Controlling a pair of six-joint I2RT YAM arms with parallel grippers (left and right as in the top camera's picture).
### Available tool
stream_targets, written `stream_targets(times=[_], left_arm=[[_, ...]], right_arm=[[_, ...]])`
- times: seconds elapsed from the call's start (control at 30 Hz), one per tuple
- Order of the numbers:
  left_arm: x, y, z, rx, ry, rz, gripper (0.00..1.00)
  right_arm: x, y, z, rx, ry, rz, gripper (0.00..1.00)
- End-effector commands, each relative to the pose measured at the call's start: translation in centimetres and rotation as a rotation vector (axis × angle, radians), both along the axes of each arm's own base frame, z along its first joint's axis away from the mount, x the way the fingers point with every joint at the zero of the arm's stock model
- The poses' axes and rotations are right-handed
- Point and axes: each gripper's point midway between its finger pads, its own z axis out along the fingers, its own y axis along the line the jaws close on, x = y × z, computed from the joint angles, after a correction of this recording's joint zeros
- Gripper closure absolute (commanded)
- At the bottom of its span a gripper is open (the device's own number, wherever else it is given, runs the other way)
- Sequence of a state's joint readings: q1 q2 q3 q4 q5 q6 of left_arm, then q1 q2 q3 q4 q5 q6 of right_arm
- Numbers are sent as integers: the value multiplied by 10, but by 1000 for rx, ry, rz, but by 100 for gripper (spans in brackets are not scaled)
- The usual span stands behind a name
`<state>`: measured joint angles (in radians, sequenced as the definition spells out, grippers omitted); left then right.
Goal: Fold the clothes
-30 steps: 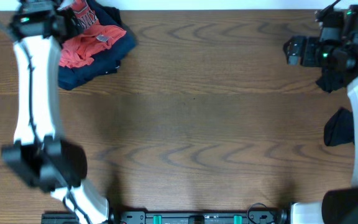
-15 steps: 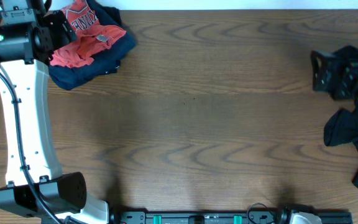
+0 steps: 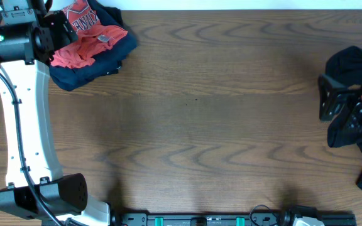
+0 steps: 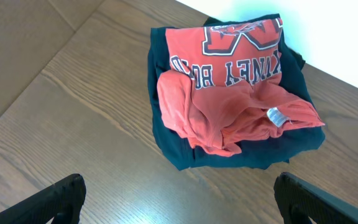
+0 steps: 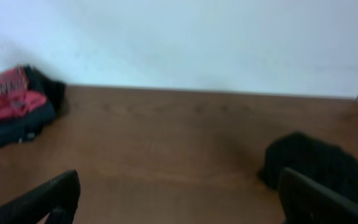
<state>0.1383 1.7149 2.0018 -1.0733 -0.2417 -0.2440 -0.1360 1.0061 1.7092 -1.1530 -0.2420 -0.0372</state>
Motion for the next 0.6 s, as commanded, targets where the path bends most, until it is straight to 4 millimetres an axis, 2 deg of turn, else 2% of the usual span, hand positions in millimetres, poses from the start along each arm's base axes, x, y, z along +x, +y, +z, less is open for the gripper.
stream_targets(times=[0.0,0.13,0.33,0.47,0.57], left_arm=[[-1,0,-1,-10,0,8,2],[-1,0,-1,-10,0,8,2],[-1,0,-1,-10,0,8,2],[-1,0,-1,-10,0,8,2],[-1,0,-1,-10,0,8,2]], right_arm=[[-7,1,-3,-10,17,6,1],[-5,0,-20,-13,7,2,1],[10,12,-67,-8,-147,70,1],[8,13,-115,-14,-213,74,1],[3,16,-157,48,-223,61,1]])
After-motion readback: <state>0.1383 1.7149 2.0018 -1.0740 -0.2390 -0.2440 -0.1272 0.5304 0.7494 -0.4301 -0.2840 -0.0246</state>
